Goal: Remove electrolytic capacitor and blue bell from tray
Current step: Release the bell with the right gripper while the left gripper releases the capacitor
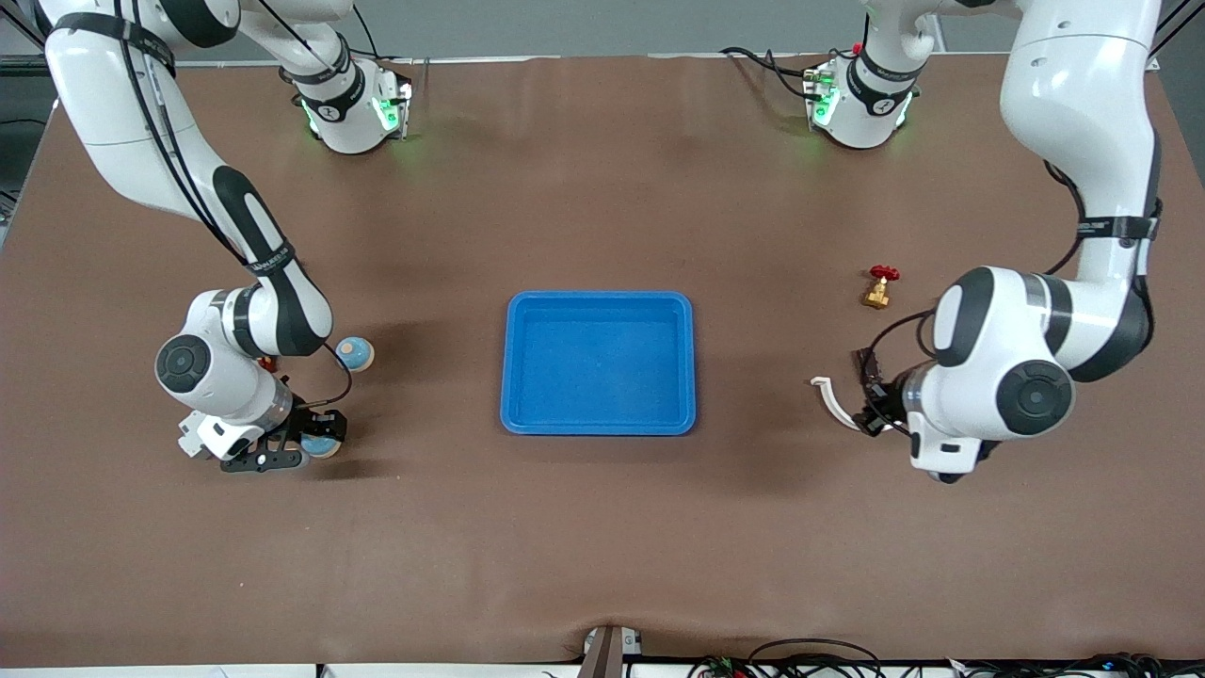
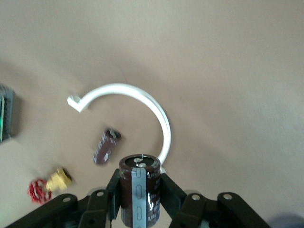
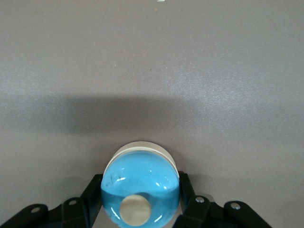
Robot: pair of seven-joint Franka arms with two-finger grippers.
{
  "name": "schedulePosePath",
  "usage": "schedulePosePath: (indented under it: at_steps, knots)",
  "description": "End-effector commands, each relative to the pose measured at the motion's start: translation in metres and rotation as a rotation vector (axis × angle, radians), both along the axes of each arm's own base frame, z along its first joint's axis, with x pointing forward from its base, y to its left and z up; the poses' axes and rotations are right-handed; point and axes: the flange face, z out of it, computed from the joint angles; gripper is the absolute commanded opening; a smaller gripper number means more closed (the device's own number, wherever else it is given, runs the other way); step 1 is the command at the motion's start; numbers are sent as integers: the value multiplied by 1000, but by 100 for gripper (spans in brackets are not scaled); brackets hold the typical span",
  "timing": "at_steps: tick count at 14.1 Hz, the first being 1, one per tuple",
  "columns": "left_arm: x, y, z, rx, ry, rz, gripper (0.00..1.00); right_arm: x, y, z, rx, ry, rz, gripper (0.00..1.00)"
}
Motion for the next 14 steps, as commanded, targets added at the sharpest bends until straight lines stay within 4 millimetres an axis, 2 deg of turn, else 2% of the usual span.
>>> schedulePosePath:
  at_steps: [1, 3, 8, 12, 13, 14]
  knots:
    - [23, 8, -14, 26, -87, -53, 0, -4, 6, -5, 34, 4, -16, 0]
    - [32, 15, -28, 23, -142, -43, 0, -4, 10, -5, 38, 5, -15, 0]
    - [39, 19, -64, 7, -177, 0, 0, -4, 8, -7, 38, 3, -16, 0]
    - [42, 28, -73, -21, -216, 49, 0, -4, 8, -8, 38, 6, -17, 0]
    - [40, 27, -80, -22, -221, 66, 0, -4, 8, -7, 38, 5, -16, 17]
    - [38, 25, -85, -23, -227, 77, 0, -4, 8, -7, 38, 5, -16, 99]
